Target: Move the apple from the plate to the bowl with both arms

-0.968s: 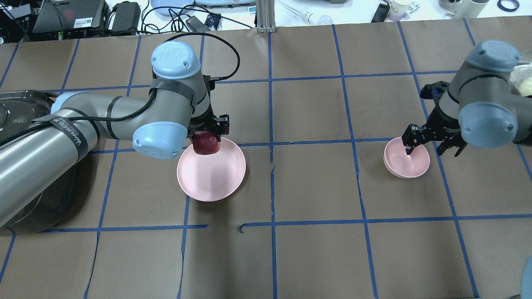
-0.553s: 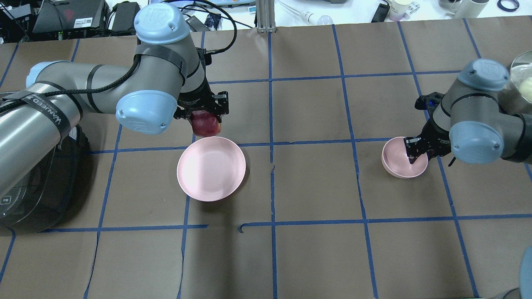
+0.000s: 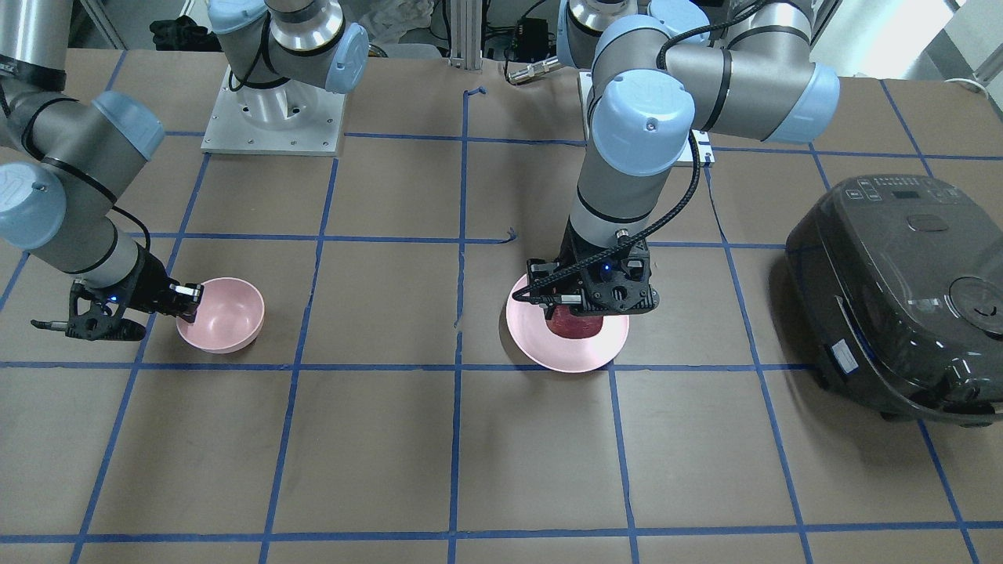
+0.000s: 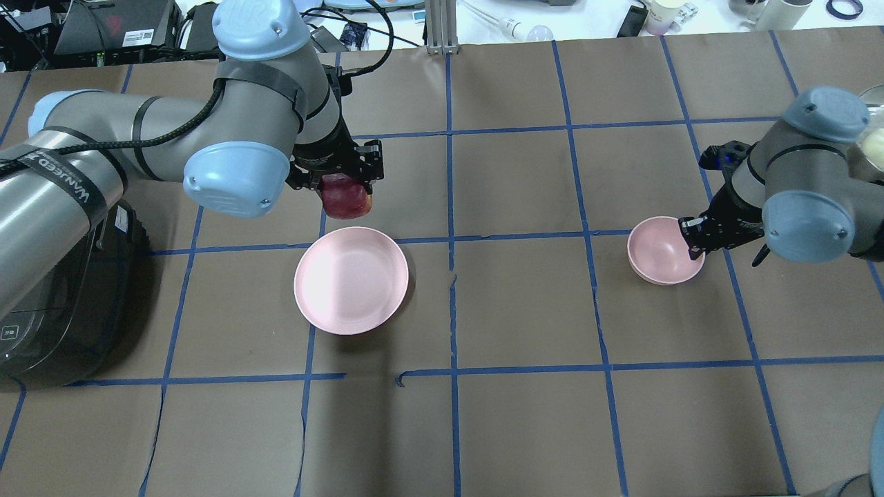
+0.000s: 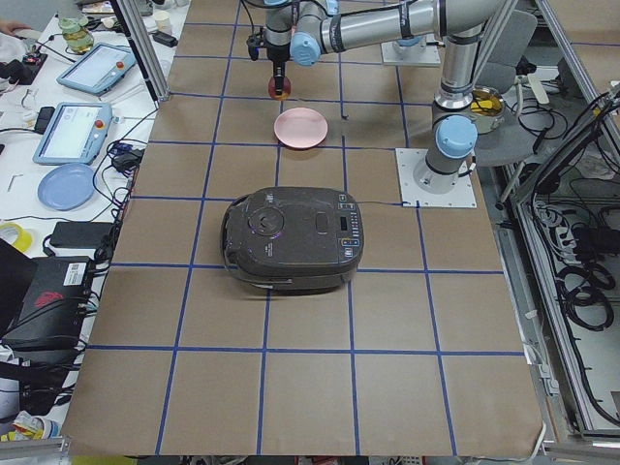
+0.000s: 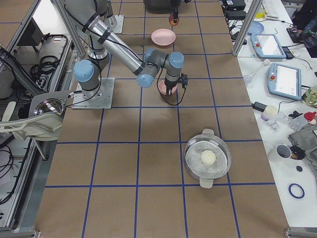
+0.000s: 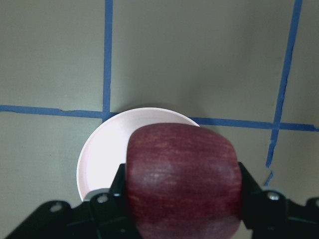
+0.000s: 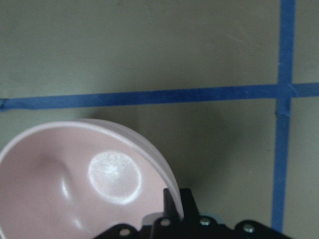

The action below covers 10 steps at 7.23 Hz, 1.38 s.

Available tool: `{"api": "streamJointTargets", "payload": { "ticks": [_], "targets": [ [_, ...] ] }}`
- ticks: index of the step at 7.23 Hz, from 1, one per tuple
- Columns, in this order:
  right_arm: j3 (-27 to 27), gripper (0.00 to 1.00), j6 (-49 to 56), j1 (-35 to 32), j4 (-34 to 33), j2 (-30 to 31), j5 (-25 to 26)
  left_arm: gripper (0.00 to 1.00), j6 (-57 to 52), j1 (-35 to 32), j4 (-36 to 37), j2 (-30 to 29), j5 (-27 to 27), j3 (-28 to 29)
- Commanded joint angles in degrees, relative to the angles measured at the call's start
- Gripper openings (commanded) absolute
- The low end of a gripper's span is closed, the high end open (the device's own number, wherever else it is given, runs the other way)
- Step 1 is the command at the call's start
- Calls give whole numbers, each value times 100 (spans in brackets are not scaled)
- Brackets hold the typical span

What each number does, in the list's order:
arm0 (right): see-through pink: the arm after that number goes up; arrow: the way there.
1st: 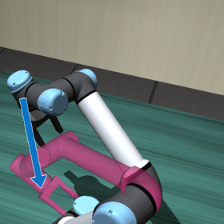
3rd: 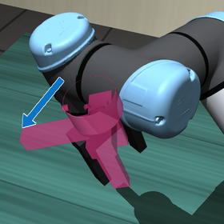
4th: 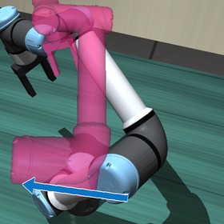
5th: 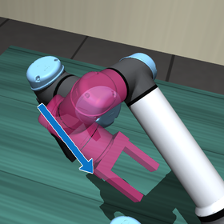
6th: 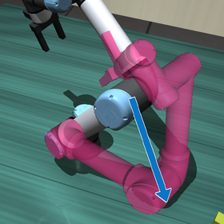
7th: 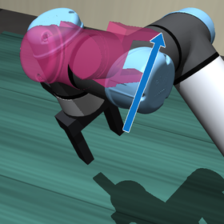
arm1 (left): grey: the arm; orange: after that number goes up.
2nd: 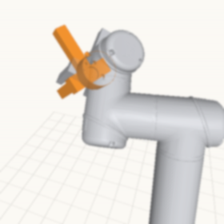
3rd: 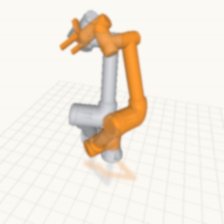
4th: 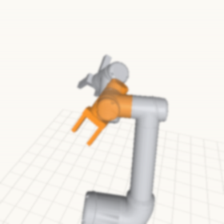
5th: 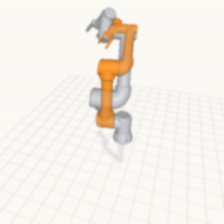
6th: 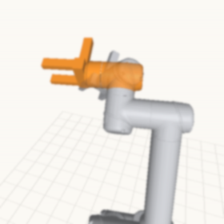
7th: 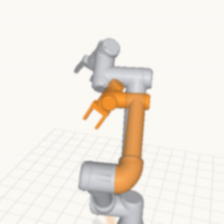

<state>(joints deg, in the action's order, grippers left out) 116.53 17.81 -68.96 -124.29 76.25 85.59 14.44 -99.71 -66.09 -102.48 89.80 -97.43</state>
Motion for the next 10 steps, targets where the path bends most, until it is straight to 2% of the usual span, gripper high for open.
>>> {"api": "streamJointTargets", "payload": {
  "ticks": [1, 3, 4, 6, 8, 9, 10],
  "targets": [
    [-60, 0, -233, -361, 237, 4, -640, 2, 15, -31, 0, 44, -94, 5],
    [-69, 0, -889, -1492, 177, -22, -641, 2, 15, -31, -9, 44, -24, -4],
    [-69, 0, -1154, -1793, 151, -101, -641, 2, 15, -31, -9, 53, -24, -30],
    [-69, 0, -1455, -1981, 115, -180, -963, 2, 15, -31, -9, 18, 2, -48],
    [-78, 0, -1403, -1999, 106, -251, -1036, 2, 6, -31, -18, 9, 2, -65],
    [-78, 88, -1359, -1999, 106, -259, -1036, 2, 15, -31, -1, 0, -41, -48],
    [-104, 100, -1359, -1990, 132, -207, -1019, 2, 23, -92, 0, 0, -77, -48]
  ]
}}
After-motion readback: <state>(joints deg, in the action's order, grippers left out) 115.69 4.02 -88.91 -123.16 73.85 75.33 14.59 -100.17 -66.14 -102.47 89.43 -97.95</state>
